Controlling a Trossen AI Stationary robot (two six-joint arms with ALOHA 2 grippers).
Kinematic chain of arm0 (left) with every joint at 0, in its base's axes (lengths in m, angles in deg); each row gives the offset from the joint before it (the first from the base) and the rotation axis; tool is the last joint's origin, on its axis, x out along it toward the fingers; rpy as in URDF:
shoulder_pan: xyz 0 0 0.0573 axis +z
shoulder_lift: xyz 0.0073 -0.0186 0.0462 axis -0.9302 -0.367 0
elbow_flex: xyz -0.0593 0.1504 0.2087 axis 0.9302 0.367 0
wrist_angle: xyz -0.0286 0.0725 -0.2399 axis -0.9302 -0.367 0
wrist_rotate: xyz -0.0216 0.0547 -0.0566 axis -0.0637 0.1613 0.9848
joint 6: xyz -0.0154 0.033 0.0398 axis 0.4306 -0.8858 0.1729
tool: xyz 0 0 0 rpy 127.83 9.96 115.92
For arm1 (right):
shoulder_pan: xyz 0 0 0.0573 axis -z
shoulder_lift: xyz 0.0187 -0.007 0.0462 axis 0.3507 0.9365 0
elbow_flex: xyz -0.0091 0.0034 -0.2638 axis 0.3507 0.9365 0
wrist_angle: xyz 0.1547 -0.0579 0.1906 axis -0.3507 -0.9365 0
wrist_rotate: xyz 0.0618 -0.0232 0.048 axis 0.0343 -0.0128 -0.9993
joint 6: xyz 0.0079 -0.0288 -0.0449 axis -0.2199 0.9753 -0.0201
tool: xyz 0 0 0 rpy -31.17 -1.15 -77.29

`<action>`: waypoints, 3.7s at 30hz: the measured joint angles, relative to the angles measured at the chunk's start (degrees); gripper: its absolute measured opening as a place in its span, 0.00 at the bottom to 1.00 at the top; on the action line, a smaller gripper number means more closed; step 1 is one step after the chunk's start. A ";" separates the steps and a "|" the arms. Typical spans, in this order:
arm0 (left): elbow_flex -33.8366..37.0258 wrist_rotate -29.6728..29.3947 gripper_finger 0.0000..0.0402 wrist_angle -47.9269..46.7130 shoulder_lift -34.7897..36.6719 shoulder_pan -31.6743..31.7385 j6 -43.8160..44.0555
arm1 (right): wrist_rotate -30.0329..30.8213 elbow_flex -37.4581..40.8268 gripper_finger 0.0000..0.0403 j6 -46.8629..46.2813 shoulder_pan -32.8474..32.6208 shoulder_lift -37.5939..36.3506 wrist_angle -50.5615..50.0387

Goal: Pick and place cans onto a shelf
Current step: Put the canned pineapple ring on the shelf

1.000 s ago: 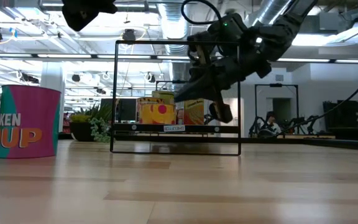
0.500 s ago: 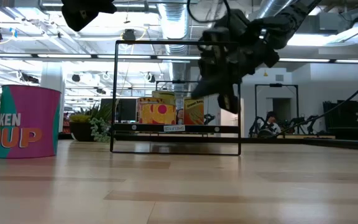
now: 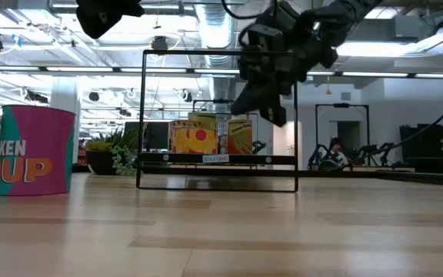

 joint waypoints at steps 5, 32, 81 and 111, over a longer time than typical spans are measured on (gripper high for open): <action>0.00 -0.02 0.18 0.00 0.00 0.00 1.20 | 0.52 -1.44 0.01 1.35 1.23 0.02 -3.86; 0.00 0.68 0.18 0.00 0.00 0.01 0.47 | 7.64 -8.16 0.00 -14.30 -1.37 4.66 -9.05; 0.00 0.45 0.18 -0.45 0.10 0.01 -2.25 | 0.07 -16.98 0.00 -16.72 -0.44 10.57 -9.03; 0.00 18.39 0.18 -14.08 6.91 27.54 23.46 | 45.98 -17.04 0.02 -10.39 -24.10 -38.53 -37.28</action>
